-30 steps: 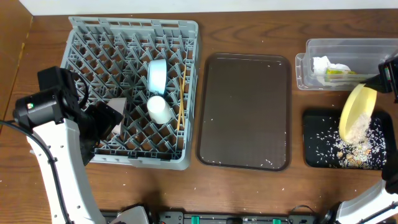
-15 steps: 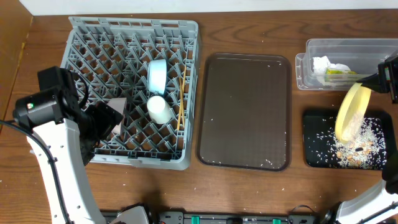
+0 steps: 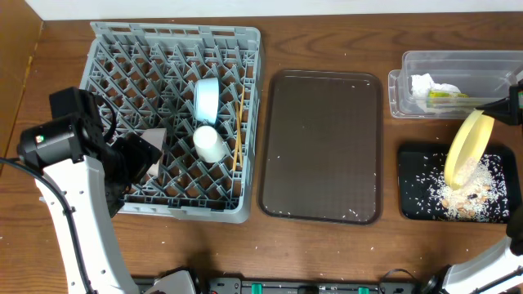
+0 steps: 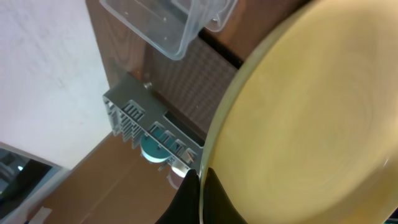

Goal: Sort waste into correct bins and load items into the dishwasher
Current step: 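Tilt the yellow plate to dump the rice onto the black tray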

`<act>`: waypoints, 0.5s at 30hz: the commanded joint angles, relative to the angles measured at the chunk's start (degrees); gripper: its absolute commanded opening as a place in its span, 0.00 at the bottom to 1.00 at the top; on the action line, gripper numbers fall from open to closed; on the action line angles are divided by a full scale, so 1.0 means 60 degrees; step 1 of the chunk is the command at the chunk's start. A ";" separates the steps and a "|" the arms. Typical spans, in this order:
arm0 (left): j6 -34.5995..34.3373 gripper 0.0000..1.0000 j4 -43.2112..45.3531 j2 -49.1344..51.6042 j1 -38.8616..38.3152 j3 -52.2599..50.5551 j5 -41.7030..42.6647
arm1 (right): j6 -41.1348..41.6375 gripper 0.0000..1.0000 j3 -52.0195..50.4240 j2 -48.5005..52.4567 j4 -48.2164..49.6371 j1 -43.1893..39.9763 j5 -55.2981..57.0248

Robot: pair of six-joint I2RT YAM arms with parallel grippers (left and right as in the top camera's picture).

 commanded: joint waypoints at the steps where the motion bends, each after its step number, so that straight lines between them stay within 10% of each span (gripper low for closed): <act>1: 0.0095 0.98 -0.0055 -0.0015 0.0040 0.0007 -0.0157 | -0.0240 0.01 0.0153 -0.0200 -0.0033 -0.0164 -0.0357; 15: 0.0095 0.98 -0.0055 -0.0015 0.0040 0.0007 -0.0157 | -0.1381 0.01 0.0149 -0.0200 -0.0557 -0.0699 -0.1847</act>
